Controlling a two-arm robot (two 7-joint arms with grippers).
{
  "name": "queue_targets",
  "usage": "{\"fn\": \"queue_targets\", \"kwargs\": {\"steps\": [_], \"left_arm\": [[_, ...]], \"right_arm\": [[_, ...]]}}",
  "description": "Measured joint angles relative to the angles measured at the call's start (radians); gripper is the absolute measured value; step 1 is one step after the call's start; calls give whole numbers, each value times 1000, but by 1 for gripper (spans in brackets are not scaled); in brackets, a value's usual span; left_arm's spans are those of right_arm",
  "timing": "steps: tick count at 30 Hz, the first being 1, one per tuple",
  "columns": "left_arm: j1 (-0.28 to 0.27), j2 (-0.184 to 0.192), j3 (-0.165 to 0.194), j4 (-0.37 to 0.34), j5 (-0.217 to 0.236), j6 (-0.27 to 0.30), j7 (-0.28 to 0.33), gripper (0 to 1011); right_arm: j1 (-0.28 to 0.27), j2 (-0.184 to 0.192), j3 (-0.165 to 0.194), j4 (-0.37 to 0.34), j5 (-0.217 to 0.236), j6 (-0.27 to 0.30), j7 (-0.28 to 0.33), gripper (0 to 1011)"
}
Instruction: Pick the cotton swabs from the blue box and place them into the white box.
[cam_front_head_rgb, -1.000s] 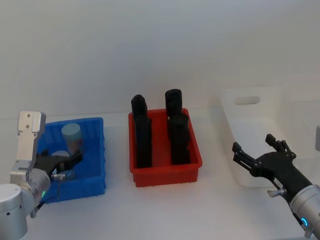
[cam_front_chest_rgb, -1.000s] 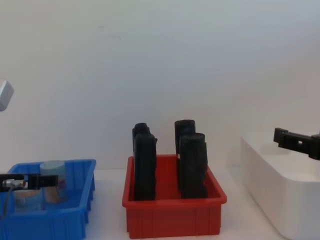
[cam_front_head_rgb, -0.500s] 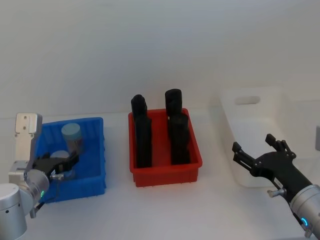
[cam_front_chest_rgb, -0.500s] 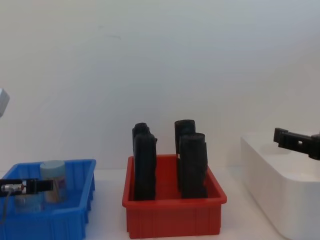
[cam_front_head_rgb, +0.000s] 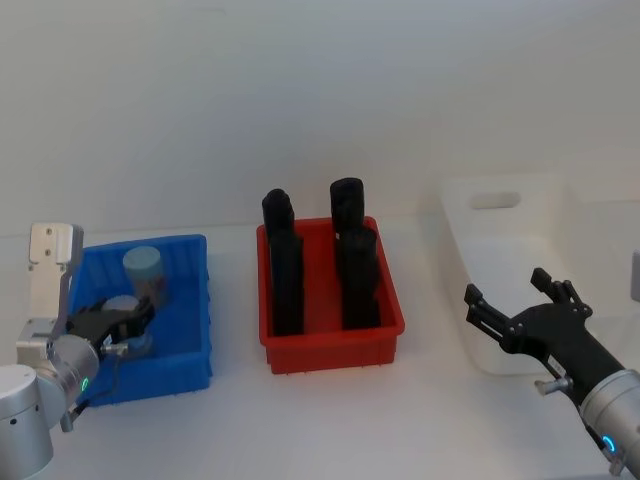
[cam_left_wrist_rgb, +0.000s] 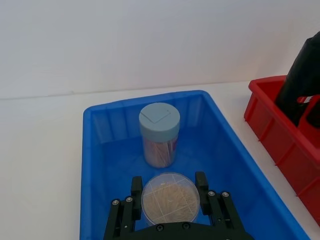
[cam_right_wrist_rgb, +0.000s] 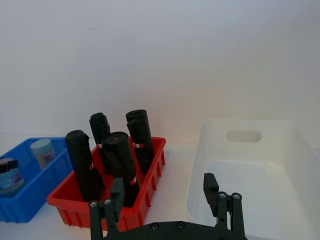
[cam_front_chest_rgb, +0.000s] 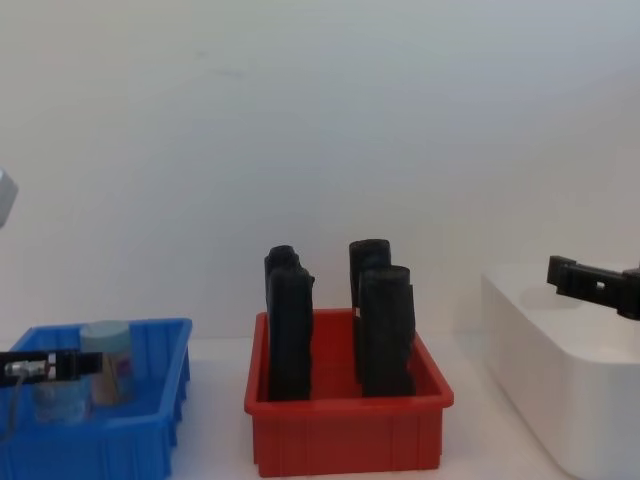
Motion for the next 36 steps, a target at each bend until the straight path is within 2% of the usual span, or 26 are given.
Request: {"fn": "queue_targets", "kwargs": {"steps": [11, 16, 26, 36], "left_arm": [[17, 12, -4, -89, 20, -10, -37, 643], [23, 20, -6, -147, 30, -1, -73, 643], [26, 37, -6, -263, 46, 46, -178, 643], [15, 47, -2, -339, 48, 103, -286, 643]], "right_arm": [[0, 0, 0, 0, 0, 0, 0, 1002], [0, 0, 0, 0, 0, 0, 0, 1002], [0, 0, 0, 0, 0, 0, 0, 1002], [0, 0, 0, 0, 0, 0, 0, 1002]]}}
